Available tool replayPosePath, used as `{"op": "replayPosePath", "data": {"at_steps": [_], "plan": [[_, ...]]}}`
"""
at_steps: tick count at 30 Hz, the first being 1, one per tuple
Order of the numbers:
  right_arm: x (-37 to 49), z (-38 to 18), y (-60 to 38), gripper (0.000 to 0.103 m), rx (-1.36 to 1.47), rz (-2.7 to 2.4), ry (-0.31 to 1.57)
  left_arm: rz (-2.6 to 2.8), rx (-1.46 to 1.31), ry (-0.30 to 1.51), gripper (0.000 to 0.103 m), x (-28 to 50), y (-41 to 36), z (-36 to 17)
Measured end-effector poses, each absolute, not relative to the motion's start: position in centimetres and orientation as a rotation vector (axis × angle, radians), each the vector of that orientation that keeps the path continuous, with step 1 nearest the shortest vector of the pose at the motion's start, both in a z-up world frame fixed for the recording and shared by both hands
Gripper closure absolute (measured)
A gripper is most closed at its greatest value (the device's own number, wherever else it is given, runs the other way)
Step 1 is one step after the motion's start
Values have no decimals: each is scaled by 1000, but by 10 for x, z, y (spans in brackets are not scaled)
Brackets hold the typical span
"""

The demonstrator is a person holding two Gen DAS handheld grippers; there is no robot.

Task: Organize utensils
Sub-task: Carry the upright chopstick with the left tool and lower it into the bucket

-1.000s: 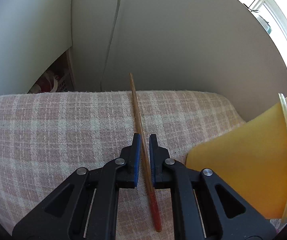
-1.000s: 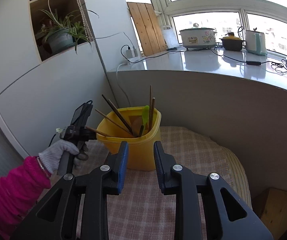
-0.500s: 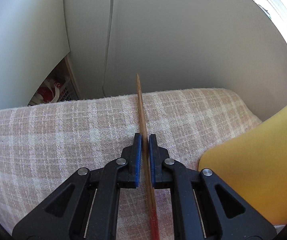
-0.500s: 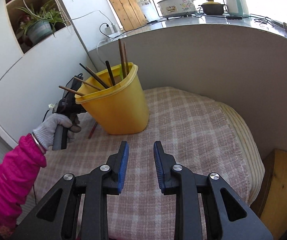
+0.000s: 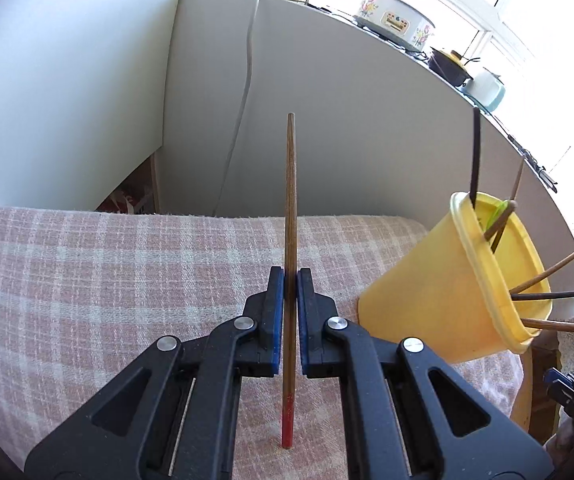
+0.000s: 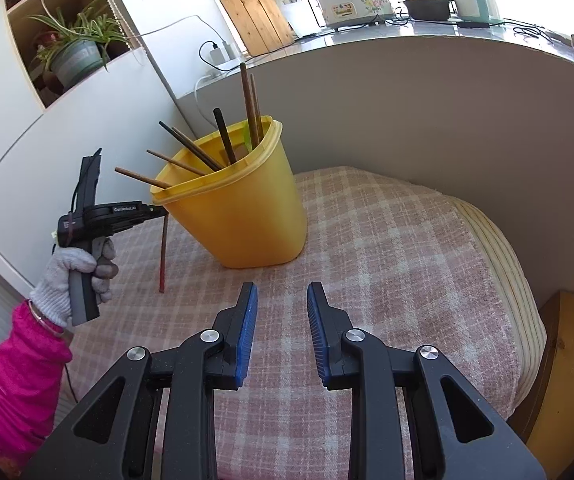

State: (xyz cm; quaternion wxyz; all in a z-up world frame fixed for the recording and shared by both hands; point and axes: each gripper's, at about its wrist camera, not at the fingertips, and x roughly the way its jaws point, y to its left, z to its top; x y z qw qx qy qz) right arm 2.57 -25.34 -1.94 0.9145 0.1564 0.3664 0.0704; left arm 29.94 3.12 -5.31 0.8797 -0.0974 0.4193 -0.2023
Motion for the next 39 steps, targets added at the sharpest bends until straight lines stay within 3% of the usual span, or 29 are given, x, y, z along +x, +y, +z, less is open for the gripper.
{"op": "replayPosePath", "data": {"at_steps": [25, 39], "plan": [[30, -26, -242, 79, 319, 149, 782, -544, -179, 487, 99, 202, 41, 92], [26, -28, -243, 79, 300, 119, 784, -594, -127, 475, 99, 200, -7, 99]]}}
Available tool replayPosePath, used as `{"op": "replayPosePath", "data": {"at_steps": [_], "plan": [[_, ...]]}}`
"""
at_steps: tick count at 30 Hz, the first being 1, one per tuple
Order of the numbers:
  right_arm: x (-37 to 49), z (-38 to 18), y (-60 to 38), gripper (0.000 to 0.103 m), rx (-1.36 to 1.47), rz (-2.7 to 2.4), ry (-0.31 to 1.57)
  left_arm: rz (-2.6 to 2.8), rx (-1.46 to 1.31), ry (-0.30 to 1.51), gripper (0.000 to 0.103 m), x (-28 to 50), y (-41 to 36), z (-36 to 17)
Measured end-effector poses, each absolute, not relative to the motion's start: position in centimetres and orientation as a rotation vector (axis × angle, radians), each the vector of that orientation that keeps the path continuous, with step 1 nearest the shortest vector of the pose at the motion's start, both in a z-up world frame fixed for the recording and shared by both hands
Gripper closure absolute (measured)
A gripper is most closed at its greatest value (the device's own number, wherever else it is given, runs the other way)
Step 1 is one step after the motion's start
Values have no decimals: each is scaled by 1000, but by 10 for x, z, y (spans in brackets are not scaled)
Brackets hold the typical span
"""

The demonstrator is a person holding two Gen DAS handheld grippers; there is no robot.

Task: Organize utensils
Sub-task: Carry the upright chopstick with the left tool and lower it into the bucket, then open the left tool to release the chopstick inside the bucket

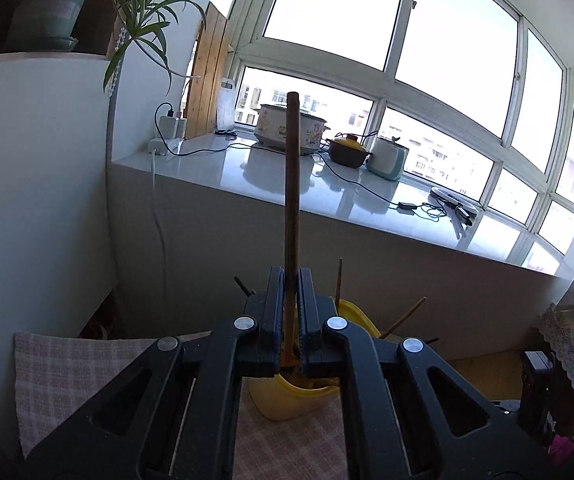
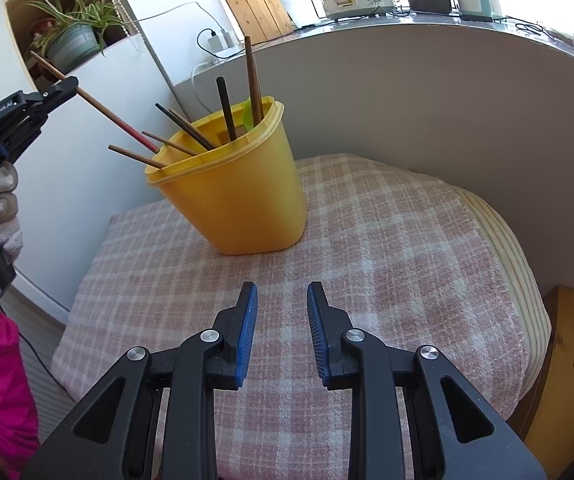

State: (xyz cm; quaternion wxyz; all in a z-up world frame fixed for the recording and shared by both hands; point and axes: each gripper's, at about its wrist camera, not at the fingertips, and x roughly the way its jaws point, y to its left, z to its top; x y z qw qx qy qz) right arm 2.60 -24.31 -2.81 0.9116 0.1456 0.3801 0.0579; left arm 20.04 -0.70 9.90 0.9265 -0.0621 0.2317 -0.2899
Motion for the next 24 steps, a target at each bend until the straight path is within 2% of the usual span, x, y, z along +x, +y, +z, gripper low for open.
{"op": "replayPosePath", "data": {"at_steps": [11, 24], "plan": [[24, -30, -243, 79, 270, 72, 784, -592, -65, 535, 99, 199, -32, 72], [24, -29, -240, 79, 270, 68, 784, -590, -54, 523, 99, 181, -32, 69]]}}
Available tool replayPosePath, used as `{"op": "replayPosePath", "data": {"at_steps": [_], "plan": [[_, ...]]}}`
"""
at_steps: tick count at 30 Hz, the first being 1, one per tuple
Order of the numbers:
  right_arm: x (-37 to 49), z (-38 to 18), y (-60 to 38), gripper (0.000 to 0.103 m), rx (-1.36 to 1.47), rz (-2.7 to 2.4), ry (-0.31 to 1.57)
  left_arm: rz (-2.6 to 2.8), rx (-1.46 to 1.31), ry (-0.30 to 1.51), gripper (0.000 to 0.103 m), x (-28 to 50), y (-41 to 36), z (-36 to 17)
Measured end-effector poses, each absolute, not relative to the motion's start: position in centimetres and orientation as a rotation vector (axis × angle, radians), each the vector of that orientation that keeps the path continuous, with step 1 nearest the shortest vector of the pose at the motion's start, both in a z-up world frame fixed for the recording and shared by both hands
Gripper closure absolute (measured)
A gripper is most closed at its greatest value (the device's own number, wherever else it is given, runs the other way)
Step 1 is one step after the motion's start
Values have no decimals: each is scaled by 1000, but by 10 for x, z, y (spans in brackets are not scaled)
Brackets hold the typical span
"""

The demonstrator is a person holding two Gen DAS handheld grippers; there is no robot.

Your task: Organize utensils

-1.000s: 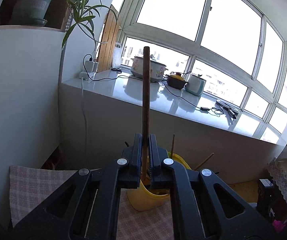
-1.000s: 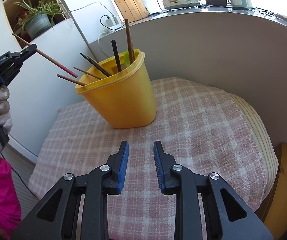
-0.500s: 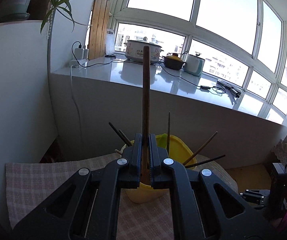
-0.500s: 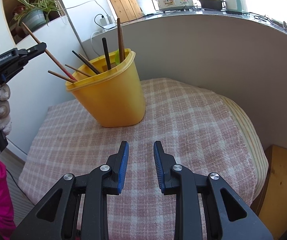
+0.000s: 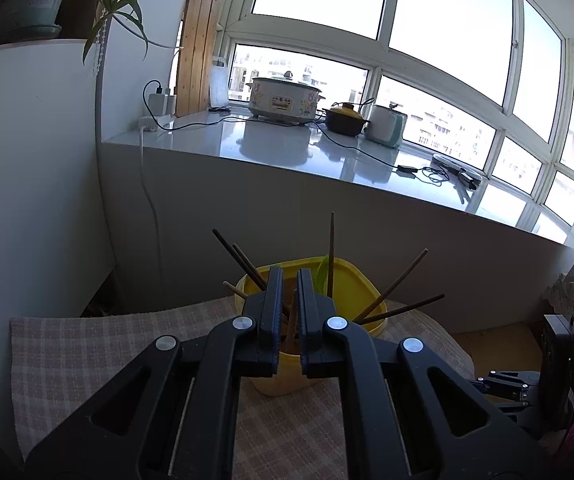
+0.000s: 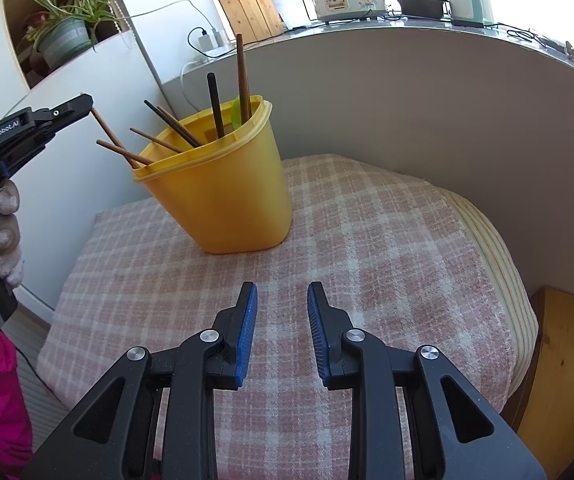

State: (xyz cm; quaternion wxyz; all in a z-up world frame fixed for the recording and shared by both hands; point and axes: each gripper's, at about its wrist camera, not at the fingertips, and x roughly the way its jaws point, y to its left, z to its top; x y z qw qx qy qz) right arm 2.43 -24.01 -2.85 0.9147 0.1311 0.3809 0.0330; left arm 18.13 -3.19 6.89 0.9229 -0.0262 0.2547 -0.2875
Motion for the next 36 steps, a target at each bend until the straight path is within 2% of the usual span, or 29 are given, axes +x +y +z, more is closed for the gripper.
{"op": "replayPosePath", "data": {"at_steps": [16, 18, 19, 20, 21, 23, 24, 26, 29, 30, 32, 34, 36], "plan": [[23, -10, -228, 79, 229, 64, 732, -570, -67, 459, 98, 116, -10, 63], [22, -6, -226, 79, 218, 56, 717, -566, -66, 458, 86, 106, -10, 59], [21, -3, -224, 79, 213, 51, 708, -564, -69, 458, 71, 103, -9, 58], [21, -1, -223, 78, 206, 48, 699, -562, -72, 453, 60, 99, -8, 56], [20, 2, -222, 77, 199, 44, 689, -559, -74, 449, 58, 95, -8, 56], [18, 6, -219, 64, 186, 36, 667, -551, -70, 448, 55, 88, -8, 54], [17, 8, -217, 62, 178, 34, 656, -547, -65, 449, 52, 86, -9, 53], [15, 12, -214, 62, 159, 27, 638, -534, -60, 445, 30, 80, -9, 52], [14, 17, -211, 58, 138, 16, 615, -511, -55, 438, 18, 73, -11, 49], [13, 18, -211, 54, 135, 13, 607, -506, -53, 442, 17, 72, -12, 47], [12, 20, -212, 49, 129, 1, 590, -500, -43, 456, 7, 69, -13, 43], [11, 22, -212, 44, 124, -14, 576, -492, -26, 460, 2, 65, -17, 40], [11, 23, -213, 38, 122, -28, 564, -478, -4, 454, 1, 60, -21, 37]]}}
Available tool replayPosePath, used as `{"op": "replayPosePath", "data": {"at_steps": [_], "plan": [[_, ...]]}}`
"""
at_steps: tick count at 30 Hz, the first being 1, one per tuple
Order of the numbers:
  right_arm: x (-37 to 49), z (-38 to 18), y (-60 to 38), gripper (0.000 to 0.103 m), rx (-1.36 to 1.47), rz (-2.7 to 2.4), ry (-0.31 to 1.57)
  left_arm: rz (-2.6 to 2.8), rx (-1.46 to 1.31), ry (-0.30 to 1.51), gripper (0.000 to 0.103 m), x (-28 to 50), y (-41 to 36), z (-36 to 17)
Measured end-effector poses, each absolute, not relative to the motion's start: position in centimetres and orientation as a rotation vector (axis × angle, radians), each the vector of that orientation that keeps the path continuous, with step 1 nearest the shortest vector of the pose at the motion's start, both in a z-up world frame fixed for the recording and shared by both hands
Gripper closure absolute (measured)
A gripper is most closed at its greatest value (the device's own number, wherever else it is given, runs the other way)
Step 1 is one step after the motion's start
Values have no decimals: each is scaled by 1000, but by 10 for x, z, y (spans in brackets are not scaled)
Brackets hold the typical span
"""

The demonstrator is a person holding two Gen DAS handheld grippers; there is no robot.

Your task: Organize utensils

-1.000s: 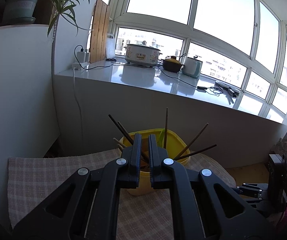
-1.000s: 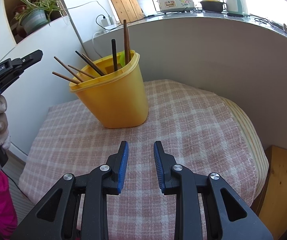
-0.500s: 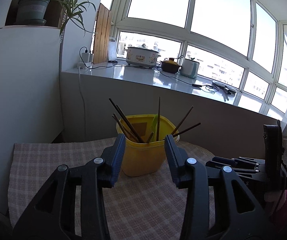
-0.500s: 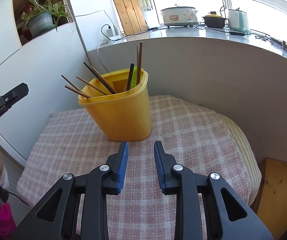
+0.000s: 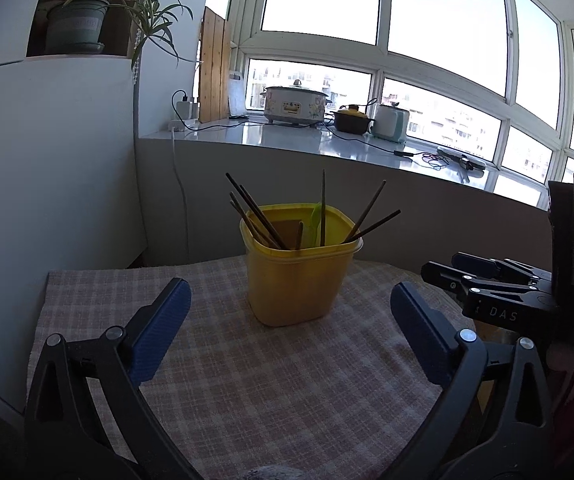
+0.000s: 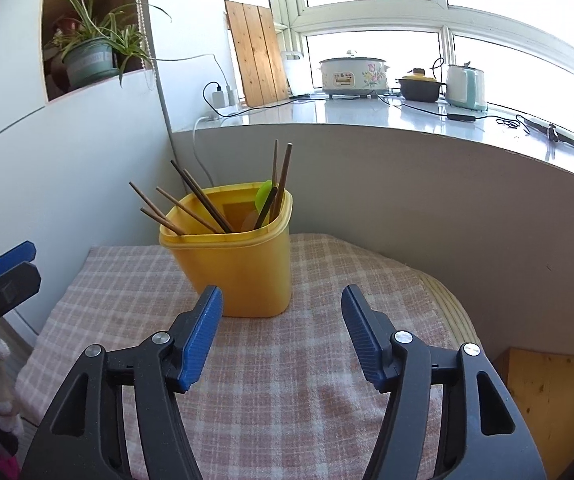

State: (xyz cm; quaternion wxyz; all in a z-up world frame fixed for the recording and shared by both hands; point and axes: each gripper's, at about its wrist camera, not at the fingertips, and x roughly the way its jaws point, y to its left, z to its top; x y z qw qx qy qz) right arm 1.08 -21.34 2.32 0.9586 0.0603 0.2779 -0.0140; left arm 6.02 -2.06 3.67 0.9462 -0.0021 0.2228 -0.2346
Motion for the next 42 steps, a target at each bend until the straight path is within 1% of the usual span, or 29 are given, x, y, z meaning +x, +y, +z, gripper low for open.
{"op": "replayPosePath", "data": {"at_steps": [3, 7, 11, 17, 27, 42], "plan": [[11, 24, -215, 35, 114, -53, 549, -455, 23, 460, 0, 56, -26, 33], [11, 26, -217, 23, 107, -78, 529, -428, 24, 466, 0, 56, -26, 32], [10, 28, -218, 21, 101, -119, 498, -385, 36, 461, 0, 55, -26, 31], [7, 32, -217, 20, 80, -172, 448, -328, 40, 414, 0, 52, -23, 34], [4, 38, -217, 20, 67, -207, 399, -312, 5, 397, 0, 52, -16, 37], [4, 36, -216, 19, 71, -199, 407, -311, -3, 402, 0, 52, -13, 36]]}}
